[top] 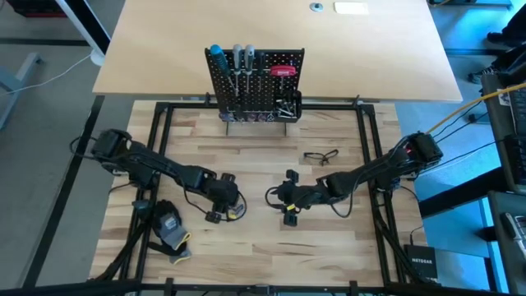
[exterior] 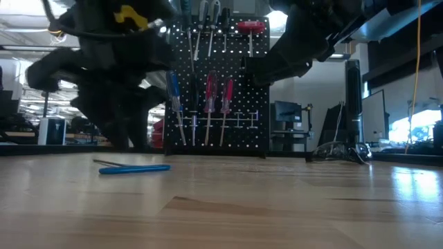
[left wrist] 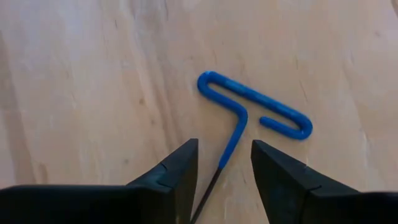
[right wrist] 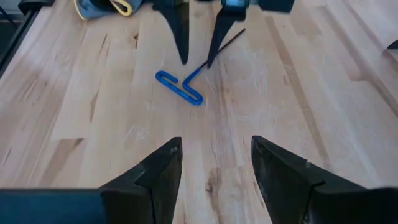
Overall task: Hang tools onto peg board
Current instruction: Hang the blue pick tool on the peg board
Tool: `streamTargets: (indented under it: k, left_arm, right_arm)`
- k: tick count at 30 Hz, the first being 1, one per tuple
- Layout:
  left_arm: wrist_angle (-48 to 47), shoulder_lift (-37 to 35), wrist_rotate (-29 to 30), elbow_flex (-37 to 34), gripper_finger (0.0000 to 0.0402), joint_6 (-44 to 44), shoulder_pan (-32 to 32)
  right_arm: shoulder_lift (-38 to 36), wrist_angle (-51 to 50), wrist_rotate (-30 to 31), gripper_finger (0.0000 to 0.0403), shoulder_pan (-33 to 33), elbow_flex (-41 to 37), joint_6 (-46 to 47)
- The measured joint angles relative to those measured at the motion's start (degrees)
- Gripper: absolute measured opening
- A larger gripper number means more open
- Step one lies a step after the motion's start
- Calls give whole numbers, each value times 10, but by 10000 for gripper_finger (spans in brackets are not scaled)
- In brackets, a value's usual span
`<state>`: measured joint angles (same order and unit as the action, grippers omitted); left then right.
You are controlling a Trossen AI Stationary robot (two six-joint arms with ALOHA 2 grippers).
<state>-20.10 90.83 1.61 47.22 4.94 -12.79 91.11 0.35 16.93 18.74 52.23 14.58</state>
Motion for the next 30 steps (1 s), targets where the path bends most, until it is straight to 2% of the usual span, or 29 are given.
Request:
streamTargets:
  k: [4, 10, 19, 30]
  left_arm:
    - [-37, 41, 1, 40, 129, -12, -2]
    - [-97, 79, 0, 77, 113, 14, -9]
    - [-85, 99, 0, 79, 89, 43, -10]
    - [-71, 101, -1, 76, 7, 63, -4]
  right_arm:
    - [0, 0, 0, 193, 0, 0, 1]
    - [0, 1, 1, 193, 0, 0, 1]
    - [0, 0, 2, 193, 0, 0, 1]
    - [0, 0, 6, 193, 0, 0, 1]
